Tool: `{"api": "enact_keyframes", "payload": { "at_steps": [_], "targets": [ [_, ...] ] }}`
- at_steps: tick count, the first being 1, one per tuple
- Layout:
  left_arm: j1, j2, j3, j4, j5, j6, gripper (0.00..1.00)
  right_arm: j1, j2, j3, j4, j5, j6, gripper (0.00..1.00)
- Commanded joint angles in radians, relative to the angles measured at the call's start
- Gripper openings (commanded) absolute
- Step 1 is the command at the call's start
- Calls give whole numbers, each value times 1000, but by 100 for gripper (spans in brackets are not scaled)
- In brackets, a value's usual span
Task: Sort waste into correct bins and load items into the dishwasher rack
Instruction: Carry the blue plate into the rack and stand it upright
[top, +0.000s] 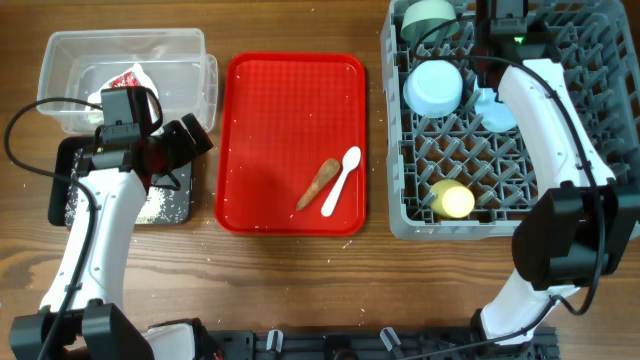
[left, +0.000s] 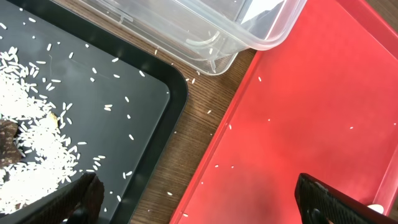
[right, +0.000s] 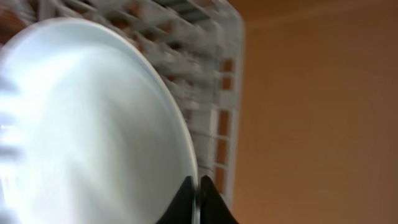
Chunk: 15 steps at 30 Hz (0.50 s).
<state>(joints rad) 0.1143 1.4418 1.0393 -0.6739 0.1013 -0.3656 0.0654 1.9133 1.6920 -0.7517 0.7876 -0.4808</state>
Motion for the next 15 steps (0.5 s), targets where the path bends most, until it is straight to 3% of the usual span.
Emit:
{"api": "enact_keyframes", "payload": {
  "at_steps": [1, 2, 4, 8, 9, 10, 13, 15],
  "targets": [
    [4, -17, 14, 1, -9, -10, 100, -1, 13, 1, -1, -180, 37, 25],
    [4, -17, 14, 0, -9, -10, 100, -1, 10, 1, -1, -183, 143, 47],
    [4, -17, 14, 1, -9, -10, 100, -1, 3, 2, -2, -187, 263, 67],
    [4, -17, 14, 1, -10, -9, 100, 0, -121, 6, -52, -388, 417, 84],
    [4, -17, 14, 0, -9, -10, 100, 1, -175, 6, -71, -488, 444, 95],
    [4, -17, 14, 1, -10, -10, 100, 2, -214, 6, -80, -558, 459, 100],
    [4, -17, 14, 1, -9, -10, 100, 2, -332, 6, -84, -874, 467, 100],
    [4, -17, 14, 0, -10, -10, 100, 2, -371, 6, -72, -1042, 565, 100]
  ]
}}
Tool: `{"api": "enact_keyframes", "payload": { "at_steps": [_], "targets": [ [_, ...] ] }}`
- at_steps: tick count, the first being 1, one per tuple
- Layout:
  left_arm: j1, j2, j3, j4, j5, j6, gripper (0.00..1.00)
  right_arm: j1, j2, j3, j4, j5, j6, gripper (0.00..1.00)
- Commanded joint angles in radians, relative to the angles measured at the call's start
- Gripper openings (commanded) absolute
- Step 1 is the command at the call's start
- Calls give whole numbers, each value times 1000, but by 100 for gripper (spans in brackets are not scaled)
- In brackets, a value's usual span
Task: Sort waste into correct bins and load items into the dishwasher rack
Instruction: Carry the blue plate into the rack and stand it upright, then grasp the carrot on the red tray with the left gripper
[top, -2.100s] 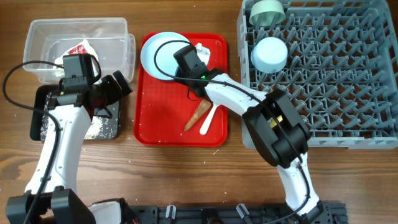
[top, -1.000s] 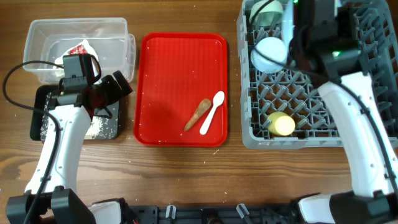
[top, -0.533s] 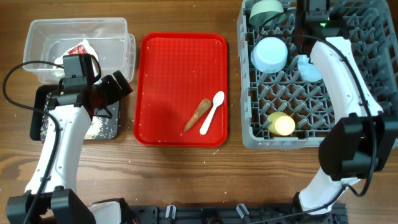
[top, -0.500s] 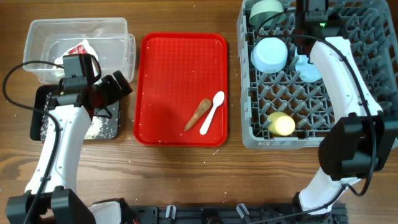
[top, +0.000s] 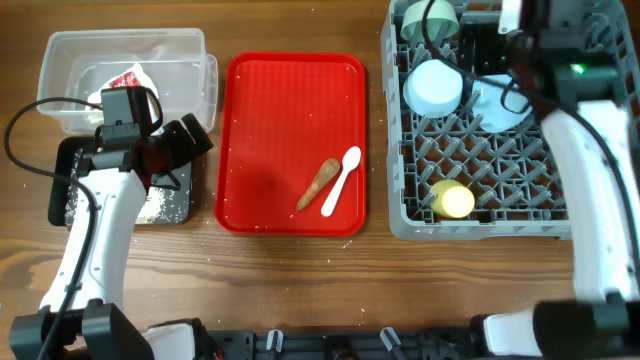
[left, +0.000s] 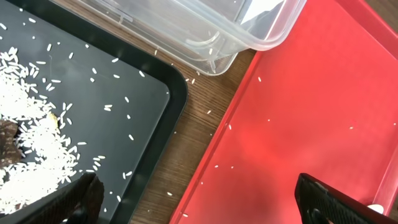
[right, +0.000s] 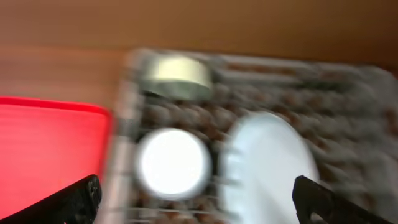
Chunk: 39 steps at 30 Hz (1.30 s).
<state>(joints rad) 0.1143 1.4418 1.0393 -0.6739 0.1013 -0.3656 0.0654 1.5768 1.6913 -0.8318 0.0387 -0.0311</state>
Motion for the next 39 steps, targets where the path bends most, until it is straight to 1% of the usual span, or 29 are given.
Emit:
{"api": "enact_keyframes", "payload": {
  "at_steps": [1, 2, 3, 8, 10, 13, 15, 18, 20, 21, 22, 25, 26, 28, 31, 35, 37, 39],
  "targets": [
    [4, -17, 14, 1, -9, -10, 100, 2, -46, 6, 5, -369, 206, 100],
    [4, -17, 14, 0, -9, -9, 100, 2, -46, 6, -4, -415, 257, 100],
    [4, -17, 14, 1, -9, -10, 100, 2, -38, 6, -4, -453, 260, 100],
    [4, -17, 14, 1, -9, -10, 100, 2, -29, 5, -38, -454, 258, 100],
    [4, -17, 14, 1, -13, -6, 100, 2, -29, 5, -55, -446, 215, 100],
    [4, -17, 14, 3, -55, -2, 100, 2, -29, 5, -101, -389, 213, 100],
    [4, -17, 14, 3, -55, -2, 100, 2, -29, 5, -118, -353, 213, 100],
    [4, -17, 14, 4, -50, -10, 100, 2, -29, 5, -116, -351, 213, 100],
    [4, -17, 14, 4, -1, -10, 100, 2, -29, 5, -116, -350, 213, 100],
    [4, -17, 14, -6, 98, -10, 100, 2, -29, 5, -116, -349, 209, 100],
    [4, -17, 14, -8, 137, -10, 100, 2, -29, 5, -119, -350, 195, 100],
    [1, -16, 14, -7, 153, -10, 100, 2, -29, 5, -123, -349, 187, 100],
    [-1, -16, 14, -16, 185, -46, 100, 2, -29, 5, -124, -349, 187, 100],
    [-8, -14, 14, -14, 242, -34, 100, 2, -29, 5, -123, -349, 187, 100],
    [-78, -15, 14, 13, 277, 85, 100, 2, -29, 5, -127, -349, 175, 100],
    [-248, -15, 68, 26, 251, 208, 100, 2, -29, 5, -145, -346, 161, 100],
    [-317, -11, 68, 0, 190, 220, 100, 2, -29, 5, -157, -318, 161, 98],
    [-407, 27, 68, -45, 48, 243, 100, 2, -29, 5, -164, -311, 162, 100]
  ]
}}
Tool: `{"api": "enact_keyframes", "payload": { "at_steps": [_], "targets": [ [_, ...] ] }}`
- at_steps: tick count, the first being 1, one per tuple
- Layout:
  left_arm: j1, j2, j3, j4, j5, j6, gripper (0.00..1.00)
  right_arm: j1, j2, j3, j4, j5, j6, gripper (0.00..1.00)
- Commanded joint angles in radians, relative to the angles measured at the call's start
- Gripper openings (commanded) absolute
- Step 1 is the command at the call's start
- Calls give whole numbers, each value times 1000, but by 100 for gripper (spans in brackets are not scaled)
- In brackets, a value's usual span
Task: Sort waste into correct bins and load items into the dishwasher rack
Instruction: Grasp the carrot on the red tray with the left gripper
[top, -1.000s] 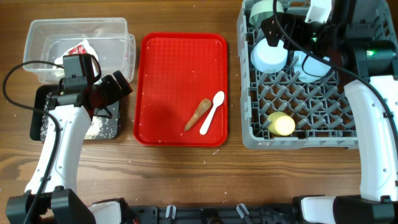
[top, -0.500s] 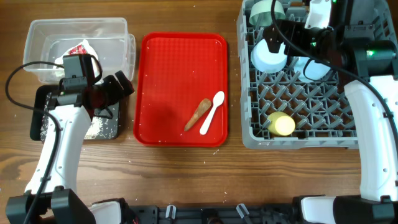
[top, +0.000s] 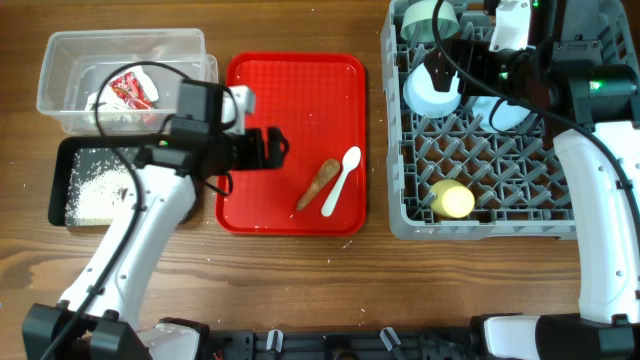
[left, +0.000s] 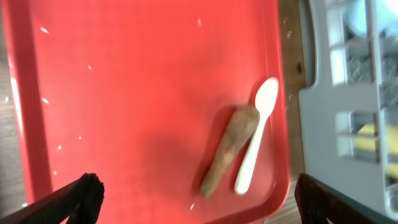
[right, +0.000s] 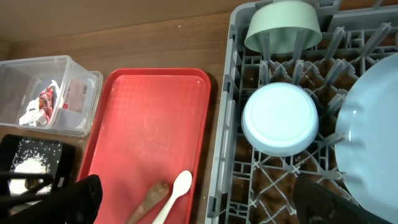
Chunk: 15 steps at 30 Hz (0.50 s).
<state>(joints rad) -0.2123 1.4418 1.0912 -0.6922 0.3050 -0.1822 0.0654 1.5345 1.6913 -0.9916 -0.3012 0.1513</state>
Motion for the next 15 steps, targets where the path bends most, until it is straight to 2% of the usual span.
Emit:
{"api": "enact_keyframes", "payload": {
  "at_steps": [1, 7, 13, 15],
  "targets": [
    [-117, 58, 16, -21, -181, 90, 100, 2, 13, 5, -4, 29, -21, 100],
    [-250, 338, 16, 118, -209, 185, 100, 2, 13, 5, -8, 29, -20, 100],
    [-327, 379, 16, 155, -205, 270, 99, 2, 13, 5, -10, 28, -18, 100],
    [-331, 385, 15, 171, -207, 283, 95, 2, 13, 5, -15, 28, -18, 100]
  ]
}}
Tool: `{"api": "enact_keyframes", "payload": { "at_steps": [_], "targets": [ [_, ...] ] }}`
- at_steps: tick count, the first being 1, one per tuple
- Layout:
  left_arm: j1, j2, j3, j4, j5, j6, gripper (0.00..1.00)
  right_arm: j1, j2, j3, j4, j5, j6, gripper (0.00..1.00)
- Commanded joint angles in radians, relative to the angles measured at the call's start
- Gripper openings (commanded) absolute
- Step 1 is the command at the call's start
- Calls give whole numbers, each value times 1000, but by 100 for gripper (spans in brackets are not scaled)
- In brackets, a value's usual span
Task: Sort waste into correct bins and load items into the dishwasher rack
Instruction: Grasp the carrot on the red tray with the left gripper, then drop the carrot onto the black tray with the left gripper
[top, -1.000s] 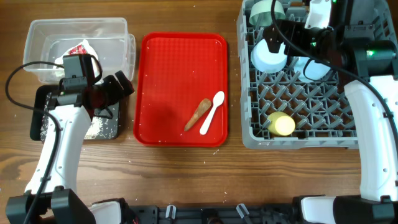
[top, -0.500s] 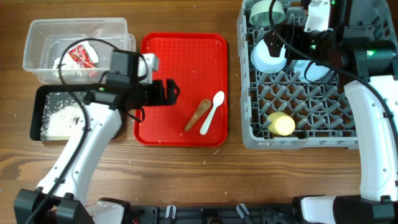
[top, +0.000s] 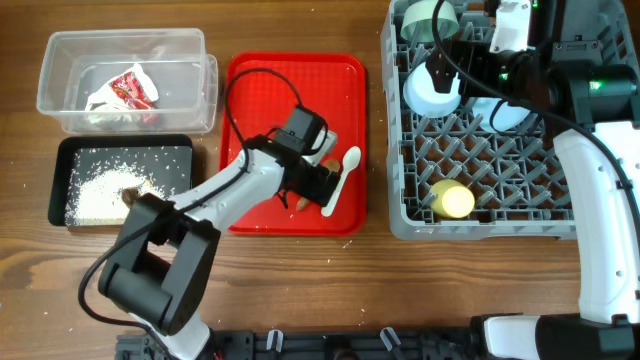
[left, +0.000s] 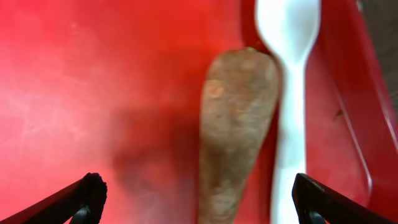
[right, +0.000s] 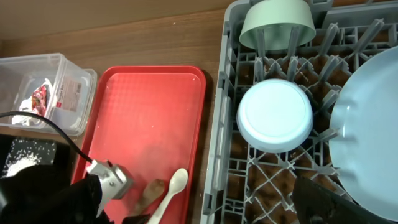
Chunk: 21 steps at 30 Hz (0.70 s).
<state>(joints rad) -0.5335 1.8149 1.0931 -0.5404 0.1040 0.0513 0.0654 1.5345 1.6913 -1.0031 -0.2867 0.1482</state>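
Note:
A brown, carrot-shaped scrap (top: 305, 194) (left: 235, 130) lies on the red tray (top: 270, 100) with a white plastic spoon (top: 342, 178) (left: 290, 87) right beside it. My left gripper (top: 312, 184) (left: 199, 205) is open and low over the tray, and both the scrap and the spoon's handle lie between its fingers. My right gripper (top: 455, 65) (right: 199, 202) hangs open above the grey dishwasher rack (top: 395, 200), holding nothing. The rack holds a white bowl (right: 275, 115), a green bowl (right: 277, 25), a pale blue plate (right: 367, 124) and a yellow cup (top: 452, 200).
At the far left stands a clear bin (top: 60, 50) with a red and white wrapper (top: 125, 88) inside. In front of it is a black tray (top: 160, 150) with white rice (top: 95, 192). Loose rice grains dot the wood.
My left gripper was high over the left half of the red tray and is now low at the brown scrap, fingers to either side. The right arm has barely moved.
At first my left gripper hung open over the black rice tray's edge while the right was shut on the blue plate's rim in the rack. Then the right was open, the plate left standing. The left then stood over the red tray, now at the scrap.

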Motion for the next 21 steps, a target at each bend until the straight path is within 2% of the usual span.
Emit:
{"api": "enact_keyframes", "payload": {
  "at_steps": [1, 6, 8, 11, 14, 15, 18, 21],
  "targets": [
    [-10, 17, 13, 36, -7, 50, 92, 2, 13, 5, -4, 14, -15, 100],
    [-10, 47, 13, 63, -9, 50, 86, 2, 13, 5, -6, 14, -15, 100],
    [-10, 69, 13, 66, -9, 49, 79, 2, 13, 5, -5, 14, -15, 100],
    [-10, 97, 13, 67, -9, 49, 58, 2, 13, 5, -5, 14, -15, 100],
    [-10, 97, 14, 85, -9, 13, 22, 2, 13, 5, -5, 14, -15, 100],
    [-8, 97, 18, 82, -9, -25, 15, 2, 13, 5, -5, 14, -14, 100],
    [17, 79, 64, 11, -18, -139, 12, 2, 13, 5, -5, 13, -15, 100],
    [121, 4, 188, -228, -20, -255, 5, 2, 13, 5, -3, 13, -14, 100]
  ]
}}
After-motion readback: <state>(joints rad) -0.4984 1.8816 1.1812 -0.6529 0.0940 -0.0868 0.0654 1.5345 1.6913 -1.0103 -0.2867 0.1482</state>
